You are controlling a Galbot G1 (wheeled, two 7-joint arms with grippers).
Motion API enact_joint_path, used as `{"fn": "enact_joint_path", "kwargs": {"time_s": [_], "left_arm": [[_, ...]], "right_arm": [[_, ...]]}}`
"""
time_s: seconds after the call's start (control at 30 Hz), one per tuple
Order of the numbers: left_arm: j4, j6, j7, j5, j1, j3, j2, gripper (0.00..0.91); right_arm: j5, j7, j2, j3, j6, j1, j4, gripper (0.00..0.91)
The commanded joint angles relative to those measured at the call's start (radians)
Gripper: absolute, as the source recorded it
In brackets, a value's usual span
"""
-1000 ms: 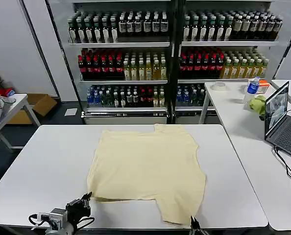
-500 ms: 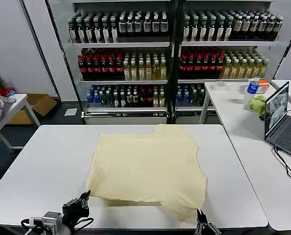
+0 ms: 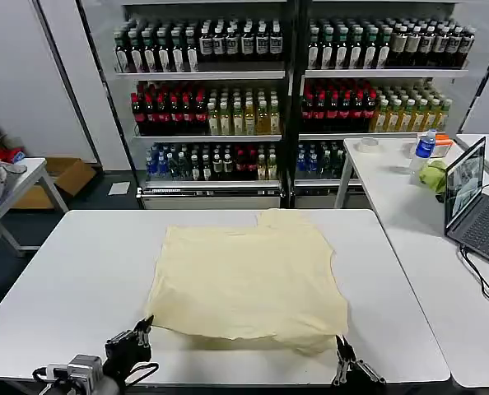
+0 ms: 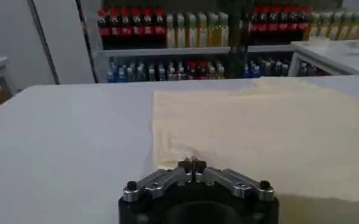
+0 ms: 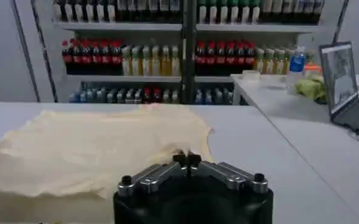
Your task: Fold and organize the clothes.
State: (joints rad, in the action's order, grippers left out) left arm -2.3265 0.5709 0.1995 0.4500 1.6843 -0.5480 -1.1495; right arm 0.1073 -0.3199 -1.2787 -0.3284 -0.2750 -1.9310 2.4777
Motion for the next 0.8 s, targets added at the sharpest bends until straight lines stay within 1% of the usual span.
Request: {"fn": "enact_joint_path", "kwargs": {"time_s": [0.03, 0.13, 0.2, 0.37, 0.6, 0.63, 0.8], "left_arm": [[0.065, -0.017, -0.019, 0.005, -0.078, 0.017, 0.008, 0.02], [0.102, -0.06, -0.026, 0.011, -0.126, 0.03, 0.018, 0.02], [0.133, -0.084, -0.032, 0.024, -0.168, 0.038, 0.027, 0.02], [0.187, -0.116, -0.039, 0.05, -0.25, 0.057, 0.038, 0.02], [0.282, -0.119, -0.042, 0.067, -0.348, 0.072, 0.048, 0.02], [0.29, -0.118, -0.042, 0.069, -0.358, 0.074, 0.049, 0.02], [0.328, -0.107, -0.045, 0.065, -0.393, 0.085, 0.055, 0.02]], "right_arm": [[0.033, 0.0, 0.007, -0.005, 0.003, 0.049, -0.022, 0.0], [0.079, 0.015, 0.016, -0.017, 0.032, 0.115, -0.069, 0.0], [0.114, 0.017, 0.017, -0.024, 0.031, 0.17, -0.09, 0.0], [0.152, 0.016, 0.037, -0.041, 0.012, 0.283, -0.148, 0.0], [0.21, 0.004, 0.084, -0.038, -0.017, 0.404, -0.223, 0.0], [0.229, 0.002, 0.087, -0.036, -0.023, 0.423, -0.234, 0.0], [0.267, -0.006, 0.11, -0.02, -0.045, 0.528, -0.29, 0.0]]}}
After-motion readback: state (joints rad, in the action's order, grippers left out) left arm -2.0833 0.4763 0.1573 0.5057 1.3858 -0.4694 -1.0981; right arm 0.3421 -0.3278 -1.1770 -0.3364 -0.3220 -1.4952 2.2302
